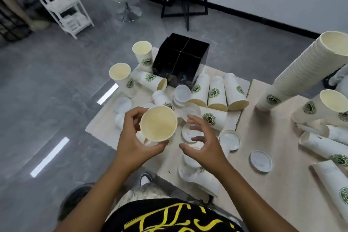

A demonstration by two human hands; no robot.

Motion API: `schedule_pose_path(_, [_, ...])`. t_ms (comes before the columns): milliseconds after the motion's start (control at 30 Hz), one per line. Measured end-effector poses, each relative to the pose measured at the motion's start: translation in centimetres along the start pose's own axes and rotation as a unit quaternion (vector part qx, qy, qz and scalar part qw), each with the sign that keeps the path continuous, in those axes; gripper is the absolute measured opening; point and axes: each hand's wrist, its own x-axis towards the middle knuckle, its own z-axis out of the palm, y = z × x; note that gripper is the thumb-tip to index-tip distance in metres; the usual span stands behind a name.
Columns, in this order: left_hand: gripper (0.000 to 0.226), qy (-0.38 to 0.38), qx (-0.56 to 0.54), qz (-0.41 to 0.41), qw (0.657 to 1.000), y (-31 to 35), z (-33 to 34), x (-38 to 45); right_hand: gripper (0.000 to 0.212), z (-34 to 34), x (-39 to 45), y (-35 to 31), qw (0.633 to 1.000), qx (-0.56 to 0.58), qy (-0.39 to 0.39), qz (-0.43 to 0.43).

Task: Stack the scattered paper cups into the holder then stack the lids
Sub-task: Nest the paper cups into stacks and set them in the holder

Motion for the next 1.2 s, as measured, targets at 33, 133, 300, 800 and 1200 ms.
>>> schedule_pose_path(33, [0.094, 0.010, 0.000, -0.005, 1.000, -0.3, -1.1, -0.4, 0.081, 0.8, 0.2, -0.1, 1.000, -0.004, -0.007, -0.002])
schedule_pose_path(133, [0.094, 0.033, -0.003, -0.019, 0.999, -1.3, -5.0, -1.3, 0.081, 3.4, 1.0, -0.3, 1.000, -0.010, -0.020, 0.000])
schedule_pose_path(300, [0.094, 0.044, -0.014, -0.038, 0.998, -4.1, -12.0, -1.4, 0.079, 8.5, 3.0, 0.1, 0.999, -0.033, -0.020, 0.023])
schedule_pose_path(800, [0.092, -0.058, -0.013, -0.075, 0.995, -16.2, -17.3, 3.3, 0.102, 18.3, 7.7, 5.6, 0.988, -0.098, 0.007, 0.116])
schedule_pose_path(1200, [0.089, -0.094, -0.025, -0.076, 0.992, -17.4, -16.7, 4.8, 0.087, 18.4, 8.0, 4.6, 0.986, -0.119, 0.040, 0.112])
